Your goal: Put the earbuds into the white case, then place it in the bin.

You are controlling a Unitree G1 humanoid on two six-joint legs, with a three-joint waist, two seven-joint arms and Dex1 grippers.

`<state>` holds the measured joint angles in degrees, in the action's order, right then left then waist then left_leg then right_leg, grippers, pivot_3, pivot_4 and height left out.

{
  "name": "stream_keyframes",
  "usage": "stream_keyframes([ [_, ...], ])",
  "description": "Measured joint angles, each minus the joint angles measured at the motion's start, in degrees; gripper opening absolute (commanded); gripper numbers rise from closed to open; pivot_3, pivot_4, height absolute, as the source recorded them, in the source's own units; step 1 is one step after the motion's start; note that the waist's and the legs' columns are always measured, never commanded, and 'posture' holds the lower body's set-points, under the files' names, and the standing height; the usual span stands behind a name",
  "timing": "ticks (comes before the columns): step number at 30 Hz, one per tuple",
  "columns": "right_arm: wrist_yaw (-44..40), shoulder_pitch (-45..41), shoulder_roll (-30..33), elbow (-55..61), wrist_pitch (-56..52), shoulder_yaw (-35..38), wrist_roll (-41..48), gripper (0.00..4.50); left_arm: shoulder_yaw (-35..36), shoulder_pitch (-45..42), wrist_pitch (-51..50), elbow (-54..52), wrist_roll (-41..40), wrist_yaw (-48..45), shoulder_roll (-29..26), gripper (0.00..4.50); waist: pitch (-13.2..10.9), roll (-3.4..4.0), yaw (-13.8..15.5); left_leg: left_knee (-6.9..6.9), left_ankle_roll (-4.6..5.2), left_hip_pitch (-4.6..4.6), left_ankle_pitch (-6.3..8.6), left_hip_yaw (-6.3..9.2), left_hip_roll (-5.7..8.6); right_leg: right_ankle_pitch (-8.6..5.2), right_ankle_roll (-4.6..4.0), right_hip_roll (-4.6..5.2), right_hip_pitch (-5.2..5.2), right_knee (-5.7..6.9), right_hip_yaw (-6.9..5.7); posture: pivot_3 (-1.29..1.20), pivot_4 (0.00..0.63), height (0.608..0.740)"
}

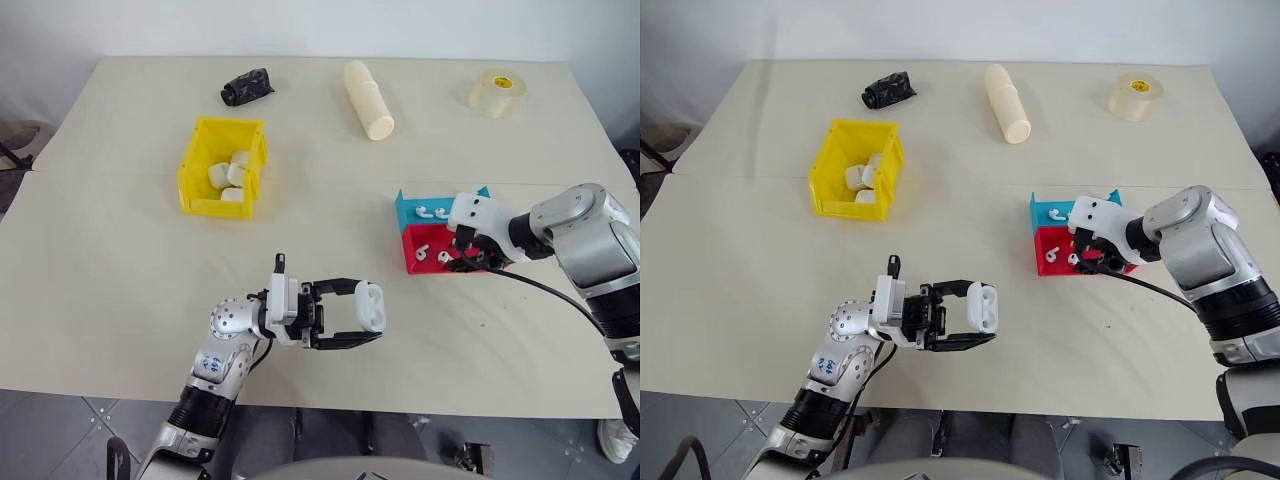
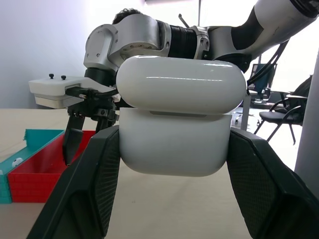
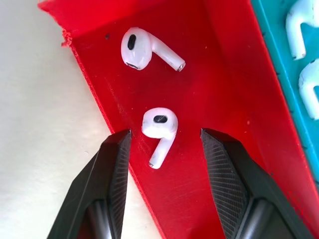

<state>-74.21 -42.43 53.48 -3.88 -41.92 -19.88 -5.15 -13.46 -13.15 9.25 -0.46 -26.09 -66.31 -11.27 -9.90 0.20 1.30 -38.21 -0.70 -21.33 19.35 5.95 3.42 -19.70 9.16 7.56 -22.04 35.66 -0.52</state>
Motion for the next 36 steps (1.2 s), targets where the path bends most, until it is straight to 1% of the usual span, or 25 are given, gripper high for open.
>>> stream_keyframes([
  [9, -0.1, -1.3, -1.6, 0.7, -3.6, -0.1, 1.8, 2.29, 0.0, 0.0, 0.0, 0.0, 0.0, 0.1, 0.1, 2.80, 0.0, 0.00, 0.0, 0.02, 0.00, -0.01, 0.00, -0.02, -0.01, 0.00, 0.00, 0.00, -0.06, 0.02, 0.01, 0.00, 0.150, 0.740],
  [15, 1.0, -1.9, -2.0, -0.8, -3.0, -0.5, 1.7, 2.29, 0.0, 0.0, 0.0, 0.0, 0.0, 0.2, 0.1, 2.80, 0.0, 0.00, 0.0, -0.01, 0.00, -0.18, 0.00, -0.14, 0.02, 0.00, 0.00, 0.04, -0.34, 0.20, 0.08, 0.00, 0.150, 0.740],
  [24, 1.3, -2.1, -2.1, -1.2, 0.3, -1.2, 0.7, 2.29, 0.0, 0.0, 0.0, 0.0, 0.0, 0.4, 0.0, 2.80, 0.0, 0.00, -0.1, -0.02, 0.00, -0.18, 0.00, -0.18, 0.00, 0.00, 0.00, 0.02, -0.36, 0.21, 0.08, 0.00, 0.150, 0.740],
  [27, 1.2, -2.1, -2.1, -1.2, 0.7, -1.3, 0.5, 1.67, 0.0, 0.0, 0.0, 0.0, 0.0, 0.5, -0.1, 2.80, 0.0, 0.00, -0.1, -0.02, 0.00, -0.18, 0.00, -0.18, 0.00, 0.00, 0.00, 0.02, -0.36, 0.21, 0.08, 0.00, 0.150, 0.740],
  [30, 0.9, -2.1, -1.8, -1.0, 0.8, -1.7, 0.4, 0.70, 0.0, -0.1, 0.0, 0.0, 0.1, 0.4, -0.1, 2.80, 0.0, 0.00, 0.0, -0.04, 0.00, -0.18, 0.00, -0.17, 0.00, 0.00, 0.00, 0.02, -0.35, 0.22, 0.08, 0.00, 0.150, 0.740],
  [31, 0.7, -2.1, -1.7, -0.8, 0.9, -1.8, 0.4, 0.46, 0.0, -0.1, 0.0, 0.0, 0.1, 0.4, -0.1, 2.80, 0.0, 0.00, 0.0, -0.05, 0.00, -0.18, 0.00, -0.17, 0.01, 0.00, 0.00, 0.02, -0.34, 0.21, 0.09, 0.00, 0.150, 0.740],
  [36, 0.6, -2.2, -1.0, -0.7, 1.6, -2.3, -0.7, 0.46, 0.0, -0.1, 0.0, 0.0, 0.1, 0.4, -0.1, 2.80, 0.0, 0.00, 0.0, -0.05, 0.00, -0.18, 0.00, -0.17, 0.02, 0.00, 0.00, 0.04, -0.34, 0.21, 0.09, 0.00, 0.150, 0.740],
])
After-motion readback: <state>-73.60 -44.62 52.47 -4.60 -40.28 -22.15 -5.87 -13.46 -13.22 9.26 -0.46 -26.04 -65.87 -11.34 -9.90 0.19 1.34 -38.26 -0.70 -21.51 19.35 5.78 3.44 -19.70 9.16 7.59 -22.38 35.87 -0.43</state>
